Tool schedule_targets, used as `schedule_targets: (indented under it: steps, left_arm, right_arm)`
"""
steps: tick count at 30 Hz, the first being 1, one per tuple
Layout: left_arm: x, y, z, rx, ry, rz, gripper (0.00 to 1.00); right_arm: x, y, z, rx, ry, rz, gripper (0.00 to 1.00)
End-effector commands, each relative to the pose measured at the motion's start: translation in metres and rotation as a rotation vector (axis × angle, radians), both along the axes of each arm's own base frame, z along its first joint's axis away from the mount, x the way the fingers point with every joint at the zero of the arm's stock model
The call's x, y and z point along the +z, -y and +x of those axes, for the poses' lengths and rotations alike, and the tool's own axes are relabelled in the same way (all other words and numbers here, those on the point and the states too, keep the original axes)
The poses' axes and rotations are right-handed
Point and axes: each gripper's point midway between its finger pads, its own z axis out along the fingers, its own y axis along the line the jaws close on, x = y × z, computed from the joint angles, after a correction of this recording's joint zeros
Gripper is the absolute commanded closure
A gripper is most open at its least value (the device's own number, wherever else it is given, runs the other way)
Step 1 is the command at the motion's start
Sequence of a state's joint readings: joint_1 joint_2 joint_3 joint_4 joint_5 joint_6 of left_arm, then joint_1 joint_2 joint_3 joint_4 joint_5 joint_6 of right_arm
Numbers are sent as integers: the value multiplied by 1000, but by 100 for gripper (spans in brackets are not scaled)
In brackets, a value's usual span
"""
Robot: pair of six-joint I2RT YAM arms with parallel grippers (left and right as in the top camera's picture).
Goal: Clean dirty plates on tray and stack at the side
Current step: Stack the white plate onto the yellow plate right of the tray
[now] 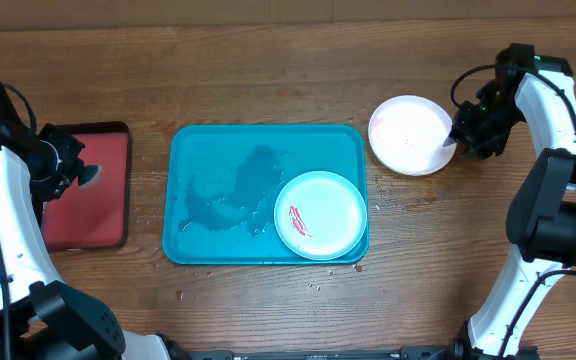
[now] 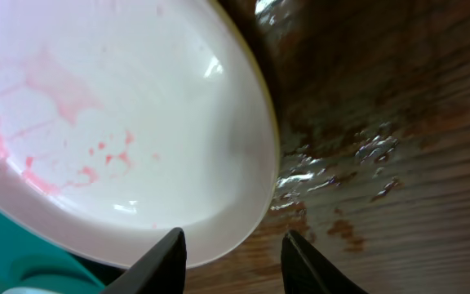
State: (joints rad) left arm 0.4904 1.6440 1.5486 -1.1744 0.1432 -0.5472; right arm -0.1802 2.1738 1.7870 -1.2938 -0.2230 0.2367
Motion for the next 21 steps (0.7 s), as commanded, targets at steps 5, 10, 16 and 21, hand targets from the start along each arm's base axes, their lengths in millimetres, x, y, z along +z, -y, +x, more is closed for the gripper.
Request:
schedule_targets:
  steps: [5, 10, 16, 21]
  left_arm:
    - [-3, 2, 1, -32, -1, 1, 96]
    - [-2, 1, 2, -32, 2, 2, 96]
    - [-3, 2, 1, -32, -2, 0, 96]
    - [-3, 2, 1, -32, -4, -1, 96]
  right_arm:
    - [88, -24, -9, 55, 173, 25, 58]
    - [122, -83, -28, 425, 281, 51, 56]
    - [94, -168, -46, 800, 317, 72, 22]
    - [52, -197, -50, 874, 340, 15, 15]
